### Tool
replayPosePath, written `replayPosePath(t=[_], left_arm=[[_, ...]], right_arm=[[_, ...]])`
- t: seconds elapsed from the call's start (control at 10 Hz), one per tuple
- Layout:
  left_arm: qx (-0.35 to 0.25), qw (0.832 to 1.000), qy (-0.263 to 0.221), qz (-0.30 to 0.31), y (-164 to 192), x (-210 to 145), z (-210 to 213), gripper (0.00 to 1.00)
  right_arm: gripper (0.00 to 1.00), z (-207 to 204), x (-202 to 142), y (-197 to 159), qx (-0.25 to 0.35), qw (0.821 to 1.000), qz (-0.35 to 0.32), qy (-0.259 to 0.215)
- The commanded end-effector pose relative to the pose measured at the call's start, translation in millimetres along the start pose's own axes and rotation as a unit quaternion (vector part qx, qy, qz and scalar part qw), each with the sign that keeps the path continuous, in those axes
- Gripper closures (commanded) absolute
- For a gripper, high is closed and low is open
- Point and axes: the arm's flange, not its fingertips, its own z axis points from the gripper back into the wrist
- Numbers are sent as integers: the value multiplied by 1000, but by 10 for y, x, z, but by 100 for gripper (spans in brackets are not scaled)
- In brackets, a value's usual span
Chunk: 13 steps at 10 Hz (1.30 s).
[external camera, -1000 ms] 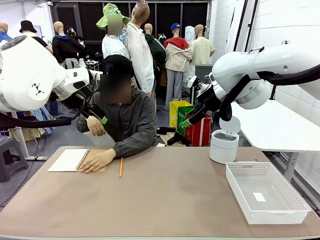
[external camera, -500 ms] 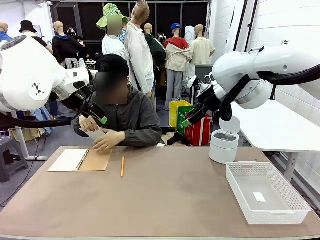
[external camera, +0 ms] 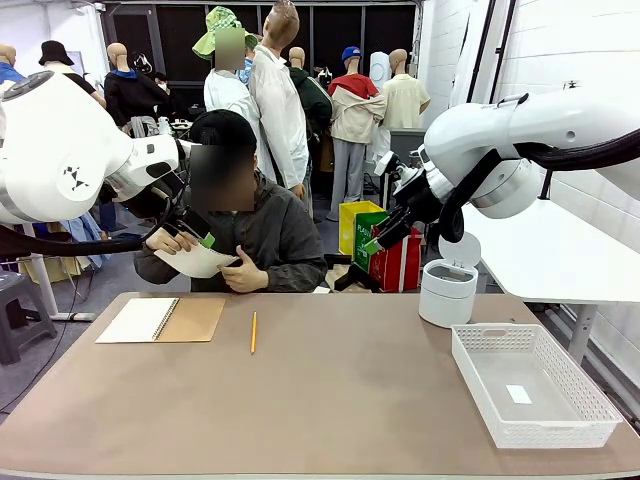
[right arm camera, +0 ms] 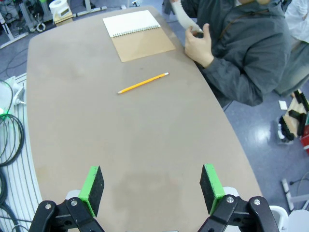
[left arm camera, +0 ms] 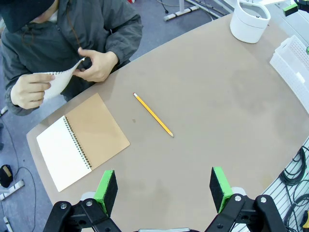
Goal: Sort the paper based on its condition.
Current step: If a person hands you a paper, place it in the Organizing basket , and if it's crumpled, put it in the Trash can.
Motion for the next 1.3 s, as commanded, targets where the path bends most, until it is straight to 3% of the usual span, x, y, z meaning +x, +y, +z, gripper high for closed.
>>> replayPosePath(t=[0.0, 0.9, 1.2], left_arm=[[0, 1000, -2, 1, 12, 7, 12, 0], [0, 1000, -2, 1, 12, 7, 12, 0], [0, 1000, -2, 1, 12, 7, 12, 0]], right_arm=[[0, -2, 3, -4, -4, 1000, -1, 1], [0, 0, 0, 0, 0, 1000, 0, 0], [0, -69, 85, 0, 52, 991, -120, 37]])
